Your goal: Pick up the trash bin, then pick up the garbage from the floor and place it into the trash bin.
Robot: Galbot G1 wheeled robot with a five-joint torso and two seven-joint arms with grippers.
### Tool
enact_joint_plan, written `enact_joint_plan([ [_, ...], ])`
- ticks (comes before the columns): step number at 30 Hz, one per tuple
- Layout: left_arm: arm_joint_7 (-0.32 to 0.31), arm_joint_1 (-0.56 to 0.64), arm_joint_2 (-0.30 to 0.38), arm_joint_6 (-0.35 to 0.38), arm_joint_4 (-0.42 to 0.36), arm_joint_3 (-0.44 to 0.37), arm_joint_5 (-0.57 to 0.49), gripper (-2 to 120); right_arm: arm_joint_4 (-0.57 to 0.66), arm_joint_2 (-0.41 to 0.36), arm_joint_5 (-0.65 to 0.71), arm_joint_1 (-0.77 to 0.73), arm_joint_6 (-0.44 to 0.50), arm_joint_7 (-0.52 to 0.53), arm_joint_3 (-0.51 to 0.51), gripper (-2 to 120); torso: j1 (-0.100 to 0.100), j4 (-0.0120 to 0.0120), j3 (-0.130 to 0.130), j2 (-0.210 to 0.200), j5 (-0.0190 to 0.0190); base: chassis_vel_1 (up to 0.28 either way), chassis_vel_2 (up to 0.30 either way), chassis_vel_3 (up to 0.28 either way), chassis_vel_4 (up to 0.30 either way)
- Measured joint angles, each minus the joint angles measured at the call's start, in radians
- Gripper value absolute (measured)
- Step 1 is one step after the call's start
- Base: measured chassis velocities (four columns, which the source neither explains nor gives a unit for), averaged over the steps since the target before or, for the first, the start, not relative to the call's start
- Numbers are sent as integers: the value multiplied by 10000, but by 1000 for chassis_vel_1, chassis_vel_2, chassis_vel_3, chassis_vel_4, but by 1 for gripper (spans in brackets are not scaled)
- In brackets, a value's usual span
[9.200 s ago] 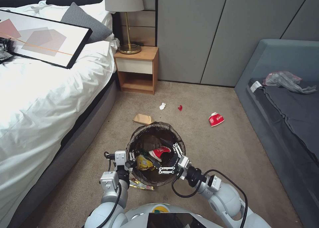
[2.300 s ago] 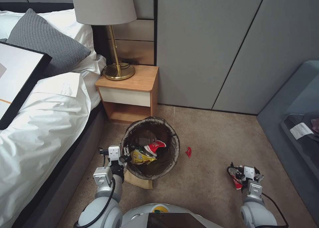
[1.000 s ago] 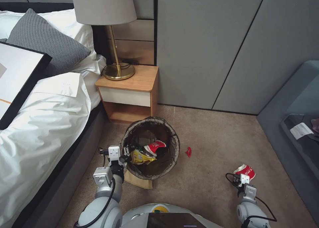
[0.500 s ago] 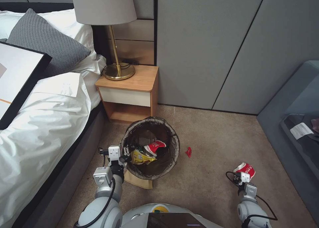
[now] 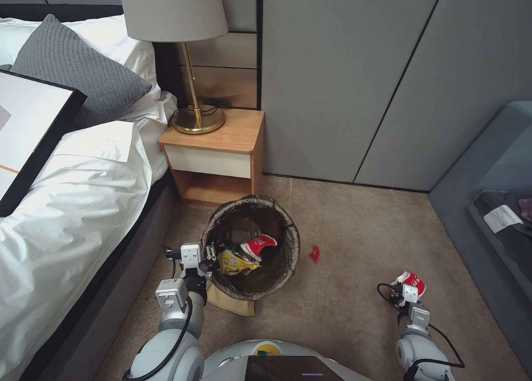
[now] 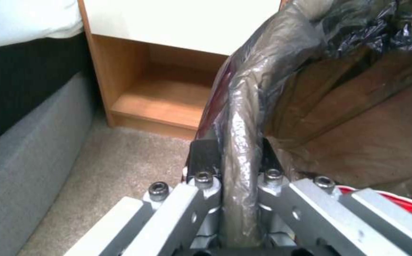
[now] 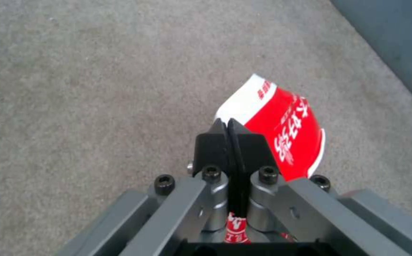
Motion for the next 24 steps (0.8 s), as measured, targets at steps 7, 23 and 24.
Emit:
enact_joint_plan([
  [7,0,1,0,0,0,0,0,2,-35,-62,18,181,-151,70,-6,20,0,0,0,0,-1,0,0,0,0],
  [23,0,0,0,0,0,0,0,2,-1478,-260,142,1104,-459,159,-271,80,0,1,0,0,0,0,0,0,0],
  [24,0,0,0,0,0,0,0,2,-1545,-268,143,1136,-455,157,-278,82,0,1,0,0,0,0,0,0,0],
])
